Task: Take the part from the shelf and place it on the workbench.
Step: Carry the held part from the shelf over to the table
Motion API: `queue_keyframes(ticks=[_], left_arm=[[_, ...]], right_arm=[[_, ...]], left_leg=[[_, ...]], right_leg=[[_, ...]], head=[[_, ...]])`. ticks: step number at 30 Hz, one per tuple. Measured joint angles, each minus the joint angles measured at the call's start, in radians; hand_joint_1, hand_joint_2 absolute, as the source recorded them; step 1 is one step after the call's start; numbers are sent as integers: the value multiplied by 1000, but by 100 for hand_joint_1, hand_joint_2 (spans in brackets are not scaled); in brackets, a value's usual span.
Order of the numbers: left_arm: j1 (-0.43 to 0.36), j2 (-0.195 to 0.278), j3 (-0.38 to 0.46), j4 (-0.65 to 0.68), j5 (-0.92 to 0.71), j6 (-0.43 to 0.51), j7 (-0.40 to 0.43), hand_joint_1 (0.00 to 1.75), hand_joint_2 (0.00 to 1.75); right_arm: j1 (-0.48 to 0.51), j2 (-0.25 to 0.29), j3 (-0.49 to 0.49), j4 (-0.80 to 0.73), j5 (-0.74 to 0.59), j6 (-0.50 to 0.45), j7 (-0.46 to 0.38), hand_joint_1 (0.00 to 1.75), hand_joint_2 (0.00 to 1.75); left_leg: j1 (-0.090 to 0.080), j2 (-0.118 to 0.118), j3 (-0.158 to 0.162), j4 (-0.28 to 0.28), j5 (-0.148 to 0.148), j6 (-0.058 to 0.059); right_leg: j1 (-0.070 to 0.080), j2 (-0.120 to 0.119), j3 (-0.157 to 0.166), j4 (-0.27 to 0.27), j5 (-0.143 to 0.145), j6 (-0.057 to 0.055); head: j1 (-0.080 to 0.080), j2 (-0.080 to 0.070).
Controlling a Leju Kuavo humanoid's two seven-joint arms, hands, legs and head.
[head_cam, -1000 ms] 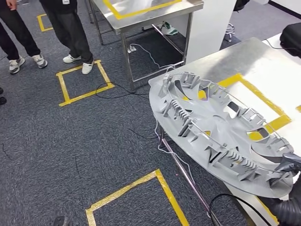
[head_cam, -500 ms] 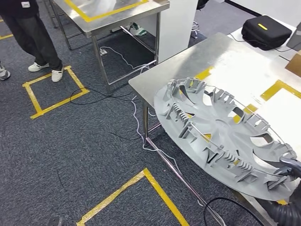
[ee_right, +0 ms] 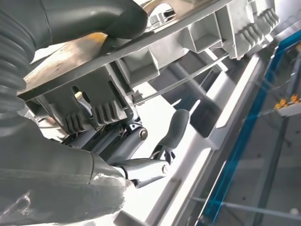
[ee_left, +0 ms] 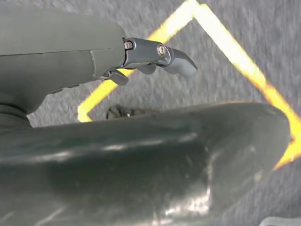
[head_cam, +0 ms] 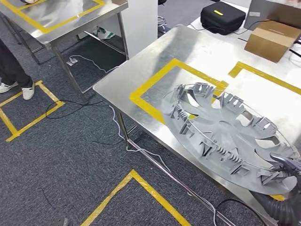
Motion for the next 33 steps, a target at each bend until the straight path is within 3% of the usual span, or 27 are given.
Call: queue_keyframes(ticks=[1, 2, 3, 4, 6, 8, 10, 11, 13, 14, 16, 17, 18, 20, 22, 23, 25, 26, 28, 29, 31, 32, 33], left_arm=[[1, -1, 0, 0, 0, 0, 0, 0, 0], [2, -1, 0, 0, -1, -1, 0, 0, 0], [3, -1, 0, 0, -1, -1, 0, 0, 0], [3, -1, 0, 0, -1, -1, 0, 0, 0], [2, 0, 0, 0, 0, -1, -1, 0, 0], [1, -1, 0, 0, 0, -2, -3, 0, 0], [-1, -2, 0, 0, 0, -4, -5, 0, 0], [-3, -2, 0, 0, 1, -5, -6, 0, 0], [-3, -3, 0, 0, 1, -7, -7, 0, 0], [-2, -2, 0, 0, 1, -7, -8, 0, 0], [1, -2, 0, 0, 1, -8, -8, 0, 0], [1, -2, 0, 0, 1, -8, -8, 0, 0], [1, -3, 0, 0, 1, -9, -8, 0, 0], [1, -6, 0, 0, 0, -11, -8, 0, 0], [1, -6, 0, 0, 0, -12, -8, 0, 0], [0, -6, 0, 0, 0, -12, -8, 0, 0], [-2, -8, 0, 0, 0, -13, -8, 0, 0], [-3, -8, 0, 0, 0, -14, -8, 0, 0], [-4, -10, 0, 0, 0, -14, -9, 0, 0], [-4, -11, 0, 0, -1, -14, -9, 0, 0], [-1, -14, 0, 0, -1, -14, -9, 0, 0], [1, -14, 0, 0, -2, -15, -9, 0, 0], [2, -14, 0, 0, -2, -15, -9, 0, 0]], right_arm=[[1, -1, 1, 1, 2, -1, 0, 175, 175], [1, -1, 2, 2, 4, -3, 0, 175, 175], [2, -2, 3, 3, 5, -4, 0, 175, 175], [2, -3, 4, 3, 6, -6, 0, 175, 175], [2, -5, 5, 3, 11, -11, 2, 175, 175], [4, -8, 5, 3, 20, -22, 5, 175, 175], [11, -12, 6, 3, 32, -36, 12, 175, 175], [16, -14, 6, 3, 40, -43, 16, 175, 175], [21, -18, 6, 3, 52, -51, 22, 175, 175], [23, -20, 6, 3, 58, -53, 25, 175, 175], [24, -23, 7, 4, 73, -58, 35, 175, 175], [26, -25, 7, 4, 82, -61, 43, 175, 175], [27, -28, 7, 5, 88, -65, 52, 175, 175], [28, -35, 7, 5, 94, -71, 65, 175, 175], [26, -39, 7, 5, 91, -75, 69, 175, 175], [25, -40, 7, 5, 90, -78, 70, 175, 175], [26, -41, 7, 4, 88, -84, 70, 175, 175], [27, -41, 7, 3, 88, -86, 71, 175, 175], [27, -41, 7, -1, 88, -90, 71, 175, 175], [28, -41, 7, -3, 89, -92, 71, 175, 175], [27, -41, 8, -4, 90, -95, 72, 175, 175], [27, -41, 9, -4, 91, -97, 74, 175, 175], [27, -42, 11, -3, 91, -99, 75, 175, 175]], left_leg=[[0, -3, -30, 55, -16, 0], [0, -5, -47, 81, -14, 1], [0, -7, -45, 70, 9, 3], [0, -13, -27, 24, 45, 5], [5, -56, 32, -107, 108, 10], [8, -88, 66, -184, 126, 16], [8, -73, 69, -193, 126, 25], [8, -63, 69, -195, 128, 32], [9, -40, 71, -199, 130, 45], [8, -29, 71, -199, 130, 49], [6, -5, 71, -198, 128, 52], [6, 7, 72, -198, 127, 52], [6, 19, 74, -198, 125, 51], [6, 41, 82, -198, 119, 45], [0, 59, 90, -195, 110, 34], [-4, 67, 93, -194, 108, 29], [-7, 84, 98, -198, 107, 20], [-6, 81, 100, -197, 102, 15], [-2, 48, 84, -155, 69, 5], [-1, 24, 58, -101, 38, 3], [0, 2, -12, 35, -19, 2], [0, -2, -37, 78, -27, 3], [0, -4, -45, 85, -13, 5]], right_leg=[[0, 13, 0, 0, 0, -1], [0, 27, 0, 0, 0, -1], [0, 41, 1, 0, 1, 0], [-1, 55, 1, 0, 2, 1], [-1, 80, -1, 2, 3, 7], [0, 102, -8, 3, 7, 17], [-2, 118, -15, -2, 12, 29], [-2, 107, -19, 1, 9, 34], [0, 54, -44, 57, -30, 42], [1, 24, -69, 114, -63, 45], [0, 1, -125, 238, -120, 51], [-1, -2, -137, 268, -126, 54], [-1, -5, -132, 261, -114, 56], [-2, -31, -69, 147, -52, 59], [1, -70, -8, 35, -13, 53], [2, -79, 3, 12, -8, 47], [2, -59, -1, 8, -8, 32], [1, -47, -2, 7, -7, 26], [-2, -26, -1, 4, -4, 14], [-4, -16, -1, 4, -3, 10], [-4, 8, -3, 4, -2, 5], [-4, 22, -4, 4, -2, 4], [-4, 36, -4, 4, -1, 4]], head=[[-1, 0], [0, 0], [-1, 0], [-1, 0], [-1, 0], [-2, 0], [-2, 0], [-1, 0], [5, 0], [8, 0], [10, 0], [10, 0], [10, 0], [11, 0], [12, 0], [11, 0], [9, 0], [8, 0], [5, 0], [3, 0], [1, 0], [1, 0], [1, 0]])
